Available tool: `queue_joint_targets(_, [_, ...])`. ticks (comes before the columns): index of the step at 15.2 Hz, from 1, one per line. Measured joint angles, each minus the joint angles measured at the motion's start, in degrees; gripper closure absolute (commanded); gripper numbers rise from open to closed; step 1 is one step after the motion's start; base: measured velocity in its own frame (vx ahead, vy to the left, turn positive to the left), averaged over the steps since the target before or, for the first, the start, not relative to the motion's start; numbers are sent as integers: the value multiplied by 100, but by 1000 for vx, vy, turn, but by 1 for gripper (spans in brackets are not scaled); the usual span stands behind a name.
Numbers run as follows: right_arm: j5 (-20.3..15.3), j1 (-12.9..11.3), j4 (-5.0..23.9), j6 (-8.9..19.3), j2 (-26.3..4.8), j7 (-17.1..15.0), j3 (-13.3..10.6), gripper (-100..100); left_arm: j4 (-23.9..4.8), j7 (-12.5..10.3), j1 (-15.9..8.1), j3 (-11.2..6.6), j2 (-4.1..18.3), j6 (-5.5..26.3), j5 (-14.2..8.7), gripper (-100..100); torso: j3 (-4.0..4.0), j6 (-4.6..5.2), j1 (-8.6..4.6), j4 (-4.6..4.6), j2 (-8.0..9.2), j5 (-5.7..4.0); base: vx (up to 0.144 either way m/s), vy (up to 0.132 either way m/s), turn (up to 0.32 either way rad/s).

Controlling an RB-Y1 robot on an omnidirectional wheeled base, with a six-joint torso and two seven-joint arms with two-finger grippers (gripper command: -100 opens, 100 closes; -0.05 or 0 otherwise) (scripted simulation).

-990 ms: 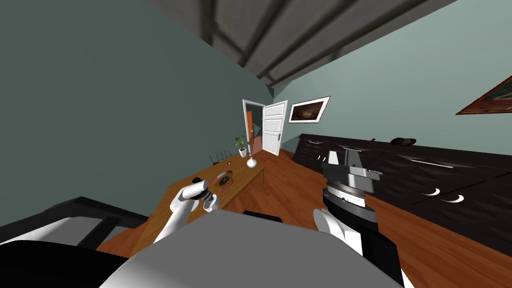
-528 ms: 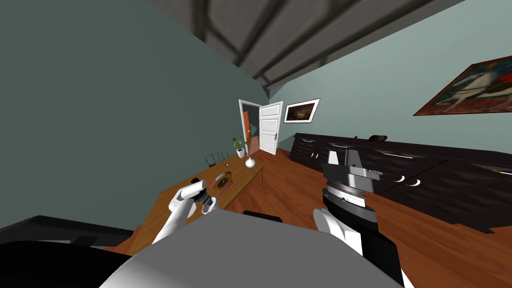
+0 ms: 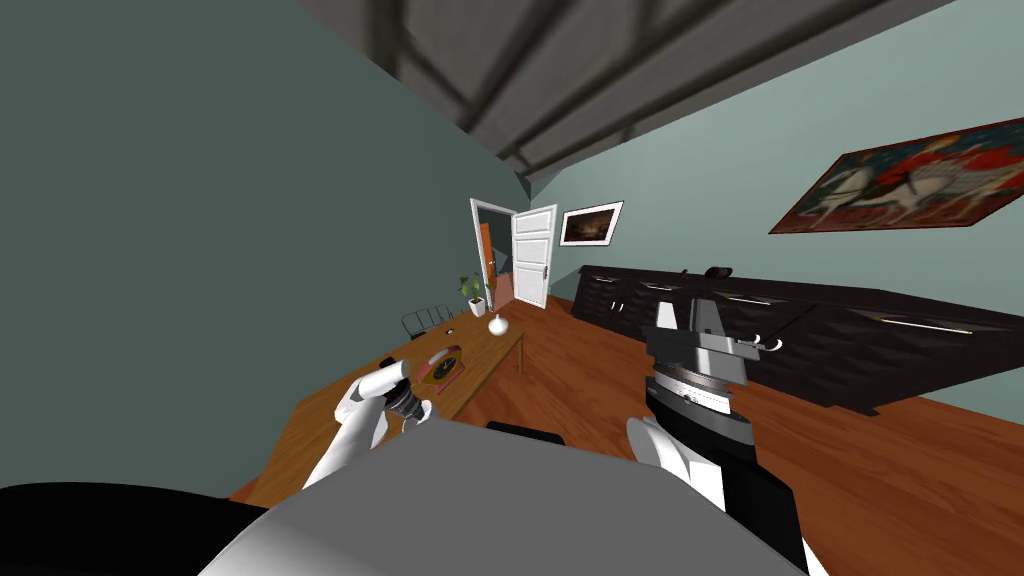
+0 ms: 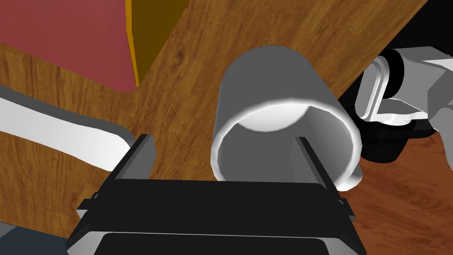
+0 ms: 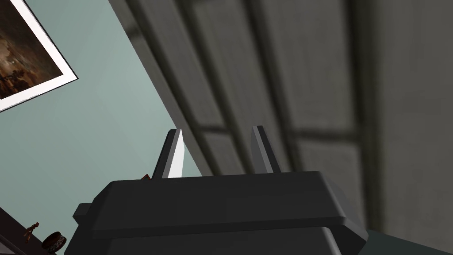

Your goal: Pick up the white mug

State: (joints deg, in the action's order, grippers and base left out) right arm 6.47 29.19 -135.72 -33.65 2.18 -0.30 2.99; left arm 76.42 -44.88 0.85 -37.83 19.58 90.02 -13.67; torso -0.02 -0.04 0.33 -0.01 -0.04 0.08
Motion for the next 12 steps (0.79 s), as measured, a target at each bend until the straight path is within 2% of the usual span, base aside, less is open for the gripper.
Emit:
queue_joint_targets(5, [0, 0, 0, 0, 0, 0, 0, 0, -294, -19, -13, 41, -84, -352, 81, -100, -5, 0, -18, -2, -8, -4, -6, 6, -19])
queue_joint_targets(6, [0, 0, 0, 0, 0, 0, 0, 0, -309, -20, -12, 43, -89, -381, 84, 100, -5, 0, -19, -2, -9, -5, 0, 0, 0])
queue_joint_targets(12, [0, 1, 0, 0, 1, 0, 0, 0, -240, -17, -9, 37, -73, -320, 70, 100, -6, -2, -25, -1, -12, -8, 2, -4, 11])
